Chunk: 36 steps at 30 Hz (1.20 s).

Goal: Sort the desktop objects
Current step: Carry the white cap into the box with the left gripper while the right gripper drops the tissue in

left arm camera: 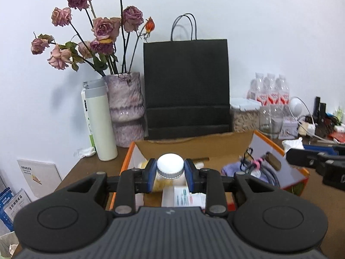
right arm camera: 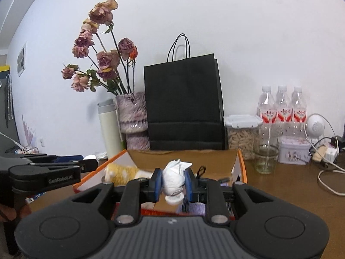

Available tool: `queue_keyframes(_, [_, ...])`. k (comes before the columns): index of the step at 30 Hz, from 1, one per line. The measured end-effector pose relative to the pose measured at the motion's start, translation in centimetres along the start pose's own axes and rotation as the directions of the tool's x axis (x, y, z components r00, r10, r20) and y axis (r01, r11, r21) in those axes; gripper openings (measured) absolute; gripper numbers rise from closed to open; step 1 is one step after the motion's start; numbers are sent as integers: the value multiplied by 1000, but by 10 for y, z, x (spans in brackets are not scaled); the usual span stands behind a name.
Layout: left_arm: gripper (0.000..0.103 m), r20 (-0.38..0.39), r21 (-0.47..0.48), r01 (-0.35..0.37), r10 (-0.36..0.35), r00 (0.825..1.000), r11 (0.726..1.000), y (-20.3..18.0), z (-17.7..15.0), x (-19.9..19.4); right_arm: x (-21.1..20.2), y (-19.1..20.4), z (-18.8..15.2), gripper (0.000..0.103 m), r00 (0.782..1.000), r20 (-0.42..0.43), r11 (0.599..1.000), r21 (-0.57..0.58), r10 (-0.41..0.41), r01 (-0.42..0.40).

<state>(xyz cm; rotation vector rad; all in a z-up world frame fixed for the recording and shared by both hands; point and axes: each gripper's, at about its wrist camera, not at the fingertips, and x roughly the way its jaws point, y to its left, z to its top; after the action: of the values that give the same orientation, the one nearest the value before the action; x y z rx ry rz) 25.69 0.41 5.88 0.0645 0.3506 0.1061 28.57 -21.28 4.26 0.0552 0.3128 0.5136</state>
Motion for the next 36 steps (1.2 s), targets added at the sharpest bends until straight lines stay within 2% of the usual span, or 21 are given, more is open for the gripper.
queue_keyframes(7, [29, -22, -7, -31, 31, 999, 999, -6, 4, 27, 33, -5, 4, 21, 1000, 6, 1000, -1, -23, 23])
queue_keyframes(17, [29, -79, 30, -48, 50, 996, 998, -7, -2, 72, 79, -18, -5, 21, 997, -62, 999, -23, -39, 38])
queue_keyframes(36, [29, -163, 54, -60, 68, 984, 997, -3, -10, 113, 110, -21, -10, 21, 994, -102, 996, -78, -49, 42])
